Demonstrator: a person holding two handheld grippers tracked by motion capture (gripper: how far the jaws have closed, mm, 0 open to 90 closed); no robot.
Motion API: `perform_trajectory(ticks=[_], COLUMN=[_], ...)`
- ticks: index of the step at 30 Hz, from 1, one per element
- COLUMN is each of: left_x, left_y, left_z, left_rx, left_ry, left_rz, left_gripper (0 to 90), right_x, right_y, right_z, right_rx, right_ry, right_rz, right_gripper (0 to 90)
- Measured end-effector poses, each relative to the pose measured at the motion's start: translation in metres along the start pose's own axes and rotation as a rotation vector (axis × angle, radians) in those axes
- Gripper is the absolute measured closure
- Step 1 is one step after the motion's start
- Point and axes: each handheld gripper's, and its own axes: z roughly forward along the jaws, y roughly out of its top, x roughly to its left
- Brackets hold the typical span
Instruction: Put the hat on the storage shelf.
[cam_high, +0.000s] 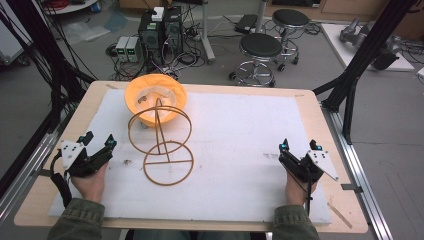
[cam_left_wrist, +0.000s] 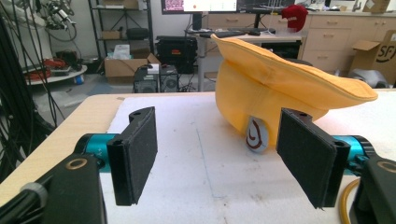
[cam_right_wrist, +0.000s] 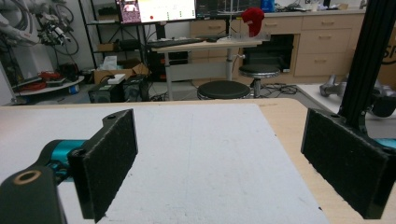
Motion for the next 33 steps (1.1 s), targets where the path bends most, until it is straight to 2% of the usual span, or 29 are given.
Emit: perform_trajectory(ticks=[4,8,16,29,32,33], left_x=[0.0007,0.0004,0.0004,0.0000,-0.0006,-0.0012], left_y=[0.0000,0.0000,0.0001,0.0001,0.0008,0.0030], left_z=[-0.0008,-0.0005,-0.0007,-0.0006,-0.0012,-0.0023], left_rx=[-0.001,-0.006,-0.004,-0.007,-0.010,-0.015], left_ry=[0.004,0.007,0.001,0.007,0.009,0.004], left_rz=[-0.003,0.001,0.000,-0.002,-0.003,-0.015], left_gripper=[29.4,29.5,29.5,29.4,29.4,29.3], right_x=[0.0003,0.0005,0.0000,-0.0001,-0.0006,-0.0006], right_y=[0.0006,0.0015,0.0006,0.0002,0.0002,0.0003], right_z=[-0.0002,-0.0016,0.0003,0.0002,0.0006,0.0006], right_rx=[0.000,-0.014,-0.005,0.001,-0.002,-0.006], right_ry=[-0.002,-0.007,0.005,-0.009,-0.007,-0.005], right_rz=[0.010,0.000,0.004,-0.004,0.007,0.017], right_gripper=[9.9,9.9,9.9,9.9,9.9,9.9])
